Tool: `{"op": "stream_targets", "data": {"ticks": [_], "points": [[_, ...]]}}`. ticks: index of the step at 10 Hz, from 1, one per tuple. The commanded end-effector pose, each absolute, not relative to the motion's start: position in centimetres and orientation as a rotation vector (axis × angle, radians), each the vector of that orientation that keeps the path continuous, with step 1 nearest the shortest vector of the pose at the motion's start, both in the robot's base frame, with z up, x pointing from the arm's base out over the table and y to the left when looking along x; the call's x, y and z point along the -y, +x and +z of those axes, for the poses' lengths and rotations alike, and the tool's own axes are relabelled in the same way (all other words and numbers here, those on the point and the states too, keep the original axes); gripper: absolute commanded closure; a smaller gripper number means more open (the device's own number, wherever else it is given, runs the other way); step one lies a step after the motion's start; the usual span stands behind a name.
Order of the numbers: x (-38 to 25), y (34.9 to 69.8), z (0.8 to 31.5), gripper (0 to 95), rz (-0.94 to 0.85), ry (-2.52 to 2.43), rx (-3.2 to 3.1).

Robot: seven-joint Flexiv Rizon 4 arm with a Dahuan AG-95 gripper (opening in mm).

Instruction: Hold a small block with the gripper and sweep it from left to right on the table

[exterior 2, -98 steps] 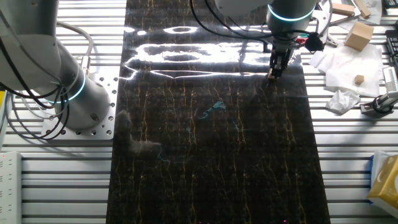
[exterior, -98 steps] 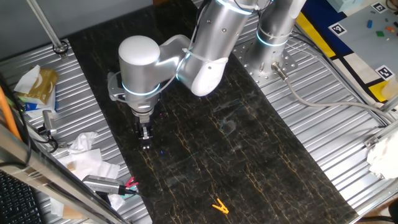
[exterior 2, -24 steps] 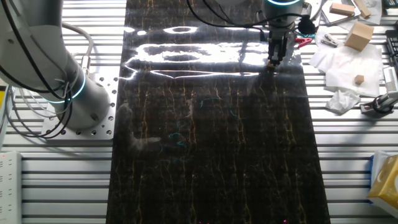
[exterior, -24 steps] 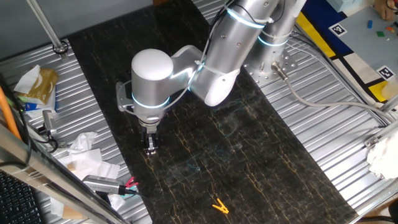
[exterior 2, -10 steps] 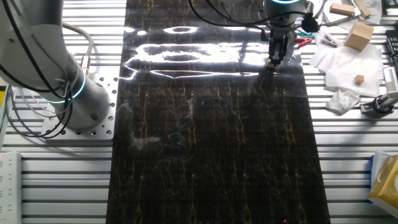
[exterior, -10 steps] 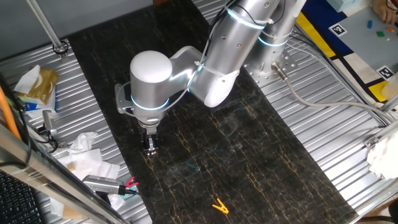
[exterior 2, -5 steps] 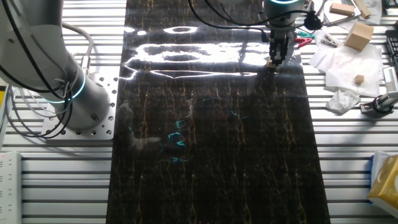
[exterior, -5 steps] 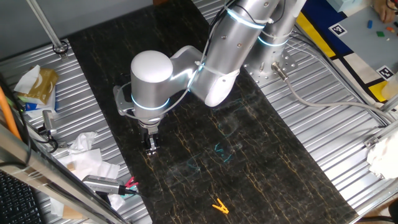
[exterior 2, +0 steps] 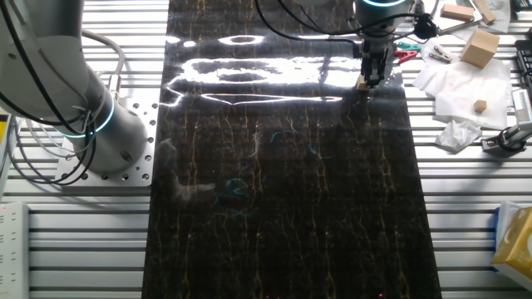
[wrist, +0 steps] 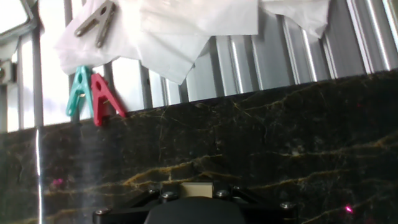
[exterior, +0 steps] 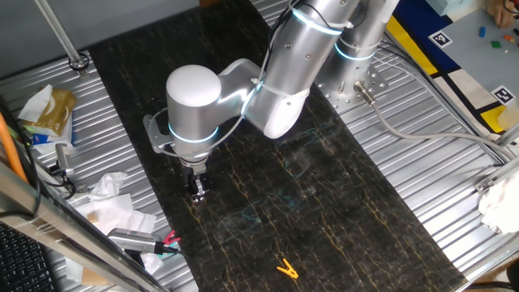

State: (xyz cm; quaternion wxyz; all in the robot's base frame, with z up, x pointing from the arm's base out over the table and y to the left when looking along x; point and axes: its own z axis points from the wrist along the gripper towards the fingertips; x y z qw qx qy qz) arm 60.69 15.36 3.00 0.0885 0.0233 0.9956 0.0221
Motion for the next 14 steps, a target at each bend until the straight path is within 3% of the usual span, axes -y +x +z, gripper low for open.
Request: {"op": "stream_targets", "data": {"ticks": [1, 4, 5, 13, 14], "points": [[-15.35, 60.75, 2.9, 76.0, 0.073, 0.053, -2.971], [-15.35, 60.75, 2.9, 76.0, 0.059, 0.046, -2.975], [-15.35, 60.75, 2.9, 95.0, 0.054, 0.041, -2.982], [-15.35, 60.75, 2.9, 95.0, 0.058, 0.023, -2.988], [-15.35, 60.75, 2.9, 76.0, 0.058, 0.022, -2.986]]}}
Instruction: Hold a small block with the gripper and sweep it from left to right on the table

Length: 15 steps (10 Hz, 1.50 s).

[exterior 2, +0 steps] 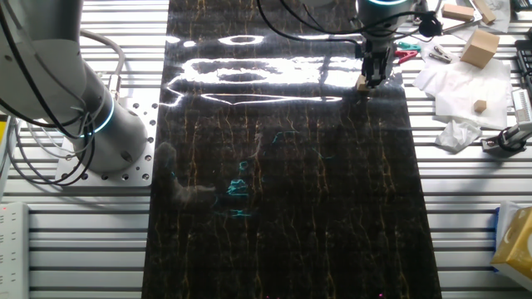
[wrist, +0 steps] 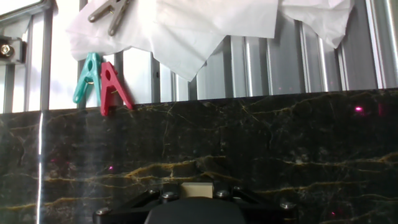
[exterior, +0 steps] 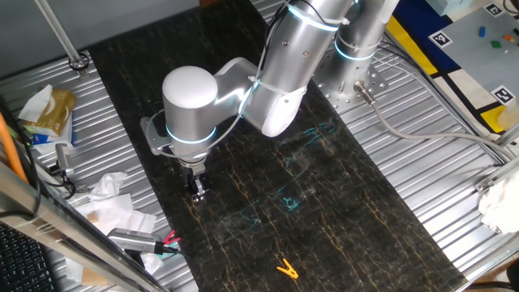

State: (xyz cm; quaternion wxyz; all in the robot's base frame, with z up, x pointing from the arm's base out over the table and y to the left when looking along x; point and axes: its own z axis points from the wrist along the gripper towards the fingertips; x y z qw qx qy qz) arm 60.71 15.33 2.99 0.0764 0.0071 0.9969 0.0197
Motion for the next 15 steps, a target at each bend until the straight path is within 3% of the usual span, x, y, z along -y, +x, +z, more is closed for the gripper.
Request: {"op": "stream_targets", "data": {"ticks": [1, 15], "points": [[-15.4, 60.7, 3.0, 76.0, 0.053, 0.024, -2.985], [-17.1, 61.8, 3.2, 76.0, 0.084, 0.063, -2.978]]}}
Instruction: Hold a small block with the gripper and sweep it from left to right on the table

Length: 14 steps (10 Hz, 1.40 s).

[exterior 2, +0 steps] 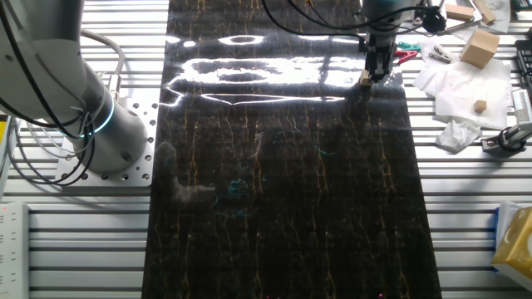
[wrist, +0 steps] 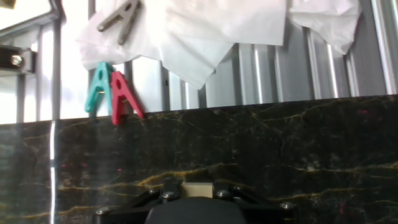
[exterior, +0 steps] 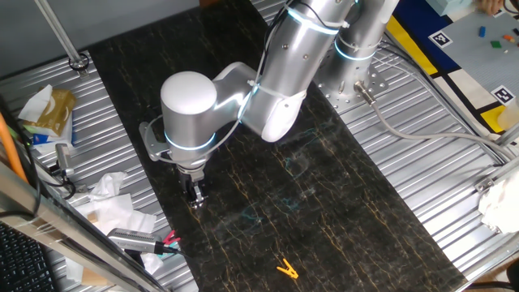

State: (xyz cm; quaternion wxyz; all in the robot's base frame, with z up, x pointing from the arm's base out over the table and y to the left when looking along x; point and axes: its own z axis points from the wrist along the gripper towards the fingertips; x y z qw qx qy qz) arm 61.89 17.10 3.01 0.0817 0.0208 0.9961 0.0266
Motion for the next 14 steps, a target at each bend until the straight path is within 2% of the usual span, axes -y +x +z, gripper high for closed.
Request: {"op": "stream_targets", "data": {"ticks": [1, 14], "points": [[-17.3, 61.8, 3.3, 76.0, 0.093, 0.072, -2.979], [-20.0, 62.1, 3.4, 76.0, 0.131, 0.14, -2.97]]}}
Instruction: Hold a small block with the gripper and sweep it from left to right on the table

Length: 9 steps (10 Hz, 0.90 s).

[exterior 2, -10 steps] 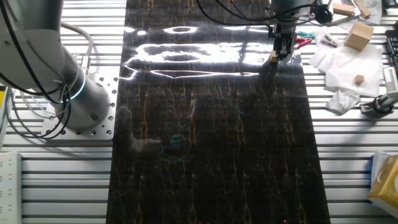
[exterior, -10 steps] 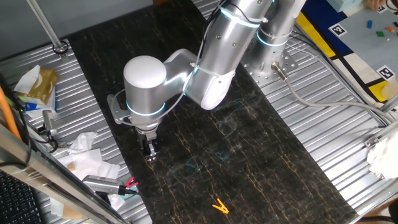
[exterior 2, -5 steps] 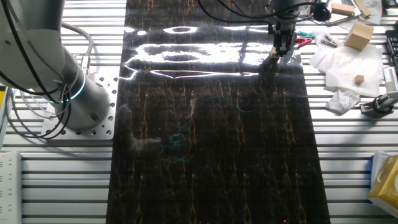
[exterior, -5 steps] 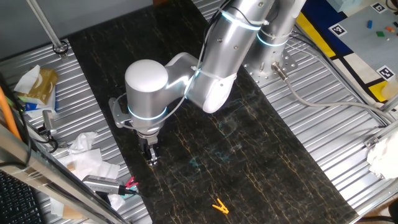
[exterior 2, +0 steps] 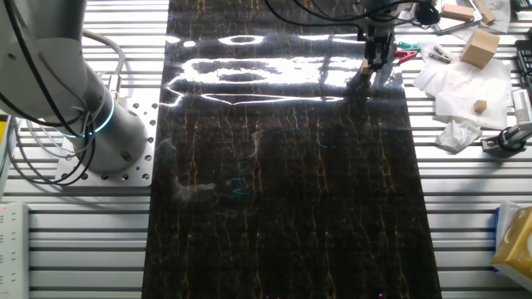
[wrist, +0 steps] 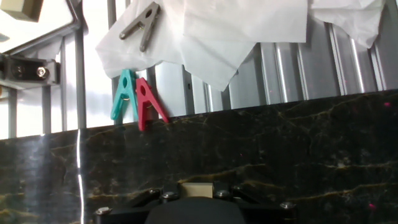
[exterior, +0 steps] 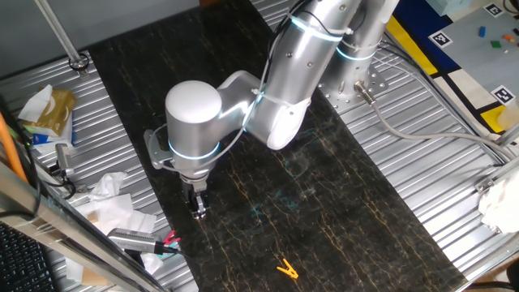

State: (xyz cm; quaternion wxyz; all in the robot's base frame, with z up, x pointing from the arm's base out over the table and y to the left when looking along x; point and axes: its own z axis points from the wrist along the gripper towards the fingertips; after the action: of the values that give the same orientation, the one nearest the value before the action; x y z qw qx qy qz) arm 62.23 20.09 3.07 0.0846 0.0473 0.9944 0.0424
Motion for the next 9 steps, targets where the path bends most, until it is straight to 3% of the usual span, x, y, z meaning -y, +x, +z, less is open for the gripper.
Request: {"op": "stream_targets", "data": {"ticks": [1, 9], "points": [[-20.23, 62.01, 3.57, 76.0, 0.13, 0.144, -2.971], [-20.9, 62.1, 3.8, 76.0, 0.131, 0.156, -2.973]]}}
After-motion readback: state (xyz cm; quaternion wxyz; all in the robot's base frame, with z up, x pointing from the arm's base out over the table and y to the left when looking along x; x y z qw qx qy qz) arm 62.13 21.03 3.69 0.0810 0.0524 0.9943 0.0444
